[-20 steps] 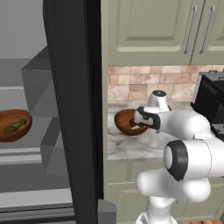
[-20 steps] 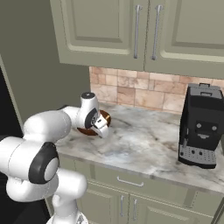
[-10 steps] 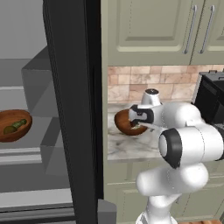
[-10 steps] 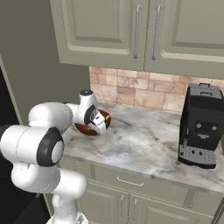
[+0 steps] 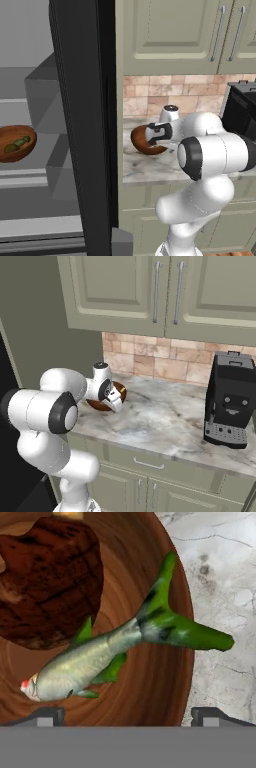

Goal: Place the bowl with the avocado and squash on the second highest shelf of the fridge. Place the bowl with the fish and steak on the top shelf of the fridge.

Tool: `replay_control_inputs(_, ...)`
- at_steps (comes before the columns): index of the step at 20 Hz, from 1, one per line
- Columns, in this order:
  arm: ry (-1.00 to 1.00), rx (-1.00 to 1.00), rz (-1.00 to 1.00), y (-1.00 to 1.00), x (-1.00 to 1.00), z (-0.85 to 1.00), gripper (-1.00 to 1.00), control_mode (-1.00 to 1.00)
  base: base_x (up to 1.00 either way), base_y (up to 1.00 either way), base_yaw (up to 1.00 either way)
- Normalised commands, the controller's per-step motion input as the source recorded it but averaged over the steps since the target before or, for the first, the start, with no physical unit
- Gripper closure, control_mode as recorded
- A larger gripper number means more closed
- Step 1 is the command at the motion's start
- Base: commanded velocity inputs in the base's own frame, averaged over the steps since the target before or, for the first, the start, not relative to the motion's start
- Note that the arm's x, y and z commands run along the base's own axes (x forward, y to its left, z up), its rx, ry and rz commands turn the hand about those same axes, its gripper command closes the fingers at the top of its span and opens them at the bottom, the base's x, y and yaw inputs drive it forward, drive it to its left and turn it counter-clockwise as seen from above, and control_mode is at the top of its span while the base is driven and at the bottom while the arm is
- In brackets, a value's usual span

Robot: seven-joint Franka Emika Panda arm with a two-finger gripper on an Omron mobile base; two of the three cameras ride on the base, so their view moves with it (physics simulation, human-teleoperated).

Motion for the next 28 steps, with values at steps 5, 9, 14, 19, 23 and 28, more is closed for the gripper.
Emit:
replay_control_inputs(5, 0.0, 0.0, 0.0, -0.02, 0.0, -0.01, 1.0, -1.0, 0.0, 0.0, 0.0)
replay_control_inputs(9, 0.0, 0.0, 0.0, -0.01, -0.03, 0.0, 1.0, -1.0, 0.0, 0.0, 0.0)
replay_control_inputs(14, 0.01, 0.0, -0.02, -0.33, -0.56, 0.13, 1.0, -1.0, 0.0, 0.0, 0.0)
replay_control_inputs(19, 0.02, 0.08, -0.15, -0.68, -0.86, 0.71, 1.0, -1.0, 0.0, 0.0, 0.0)
replay_control_inputs(23, 0.0, 0.16, -0.19, -0.58, -1.0, 1.0, 1.0, -1.0, 0.0, 0.0, 0.0)
replay_control_inputs(28, 0.0, 0.27, -0.27, -0.42, -1.0, 1.0, 1.0, -1.0, 0.0, 0.0, 0.0)
